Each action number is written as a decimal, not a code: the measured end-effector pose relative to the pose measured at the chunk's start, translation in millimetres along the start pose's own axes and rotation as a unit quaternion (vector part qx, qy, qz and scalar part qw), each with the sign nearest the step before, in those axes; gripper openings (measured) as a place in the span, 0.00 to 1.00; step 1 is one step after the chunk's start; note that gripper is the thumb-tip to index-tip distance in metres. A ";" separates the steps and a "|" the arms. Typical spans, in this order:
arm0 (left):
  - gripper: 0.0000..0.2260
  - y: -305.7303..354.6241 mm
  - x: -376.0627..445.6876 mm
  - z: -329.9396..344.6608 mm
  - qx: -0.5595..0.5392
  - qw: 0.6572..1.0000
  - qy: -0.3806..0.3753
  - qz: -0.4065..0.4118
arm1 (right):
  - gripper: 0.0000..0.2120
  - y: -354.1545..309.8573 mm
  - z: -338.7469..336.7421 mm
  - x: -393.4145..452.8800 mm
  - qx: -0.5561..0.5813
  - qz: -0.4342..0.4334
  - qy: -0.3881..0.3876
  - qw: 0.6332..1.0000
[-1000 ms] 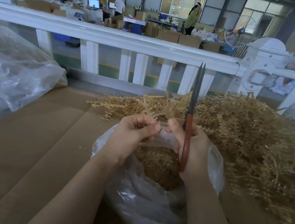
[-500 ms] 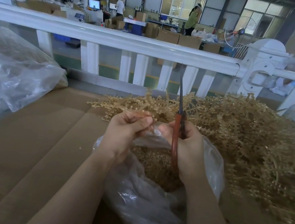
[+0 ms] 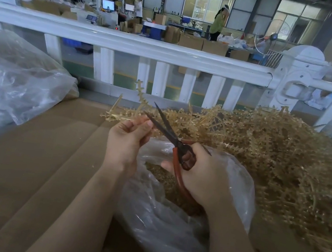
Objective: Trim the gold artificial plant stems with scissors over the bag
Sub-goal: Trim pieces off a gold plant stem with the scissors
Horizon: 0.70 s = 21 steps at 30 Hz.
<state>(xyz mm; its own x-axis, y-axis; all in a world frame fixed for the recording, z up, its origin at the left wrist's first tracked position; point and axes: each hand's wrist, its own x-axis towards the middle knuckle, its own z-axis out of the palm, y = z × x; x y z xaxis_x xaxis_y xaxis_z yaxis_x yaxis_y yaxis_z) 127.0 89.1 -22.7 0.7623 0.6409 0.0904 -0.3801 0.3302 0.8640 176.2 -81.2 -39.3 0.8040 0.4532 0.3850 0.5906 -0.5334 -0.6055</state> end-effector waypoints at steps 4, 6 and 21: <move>0.08 -0.9 0.2 -0.5 0.028 0.999 -0.022 0.027 | 0.31 -0.8 1.5 0.4 -0.027 -0.003 -0.009 1.000; 0.08 -2.0 -0.9 -0.4 0.049 0.997 -0.034 0.041 | 0.32 -0.7 2.0 0.5 -0.030 -0.001 -0.005 1.000; 0.02 -2.1 -2.7 -4.2 0.099 0.988 -0.087 0.085 | 0.33 -3.4 0.9 0.1 -0.024 0.003 0.020 1.000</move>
<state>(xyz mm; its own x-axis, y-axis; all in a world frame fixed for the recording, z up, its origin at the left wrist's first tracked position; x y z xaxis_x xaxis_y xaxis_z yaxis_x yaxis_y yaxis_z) 123.6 89.6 -26.9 0.7811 0.5416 0.3107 -0.4130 0.0751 0.9076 174.2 -78.7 -37.8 0.8087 0.4222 0.4095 0.5881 -0.5701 -0.5737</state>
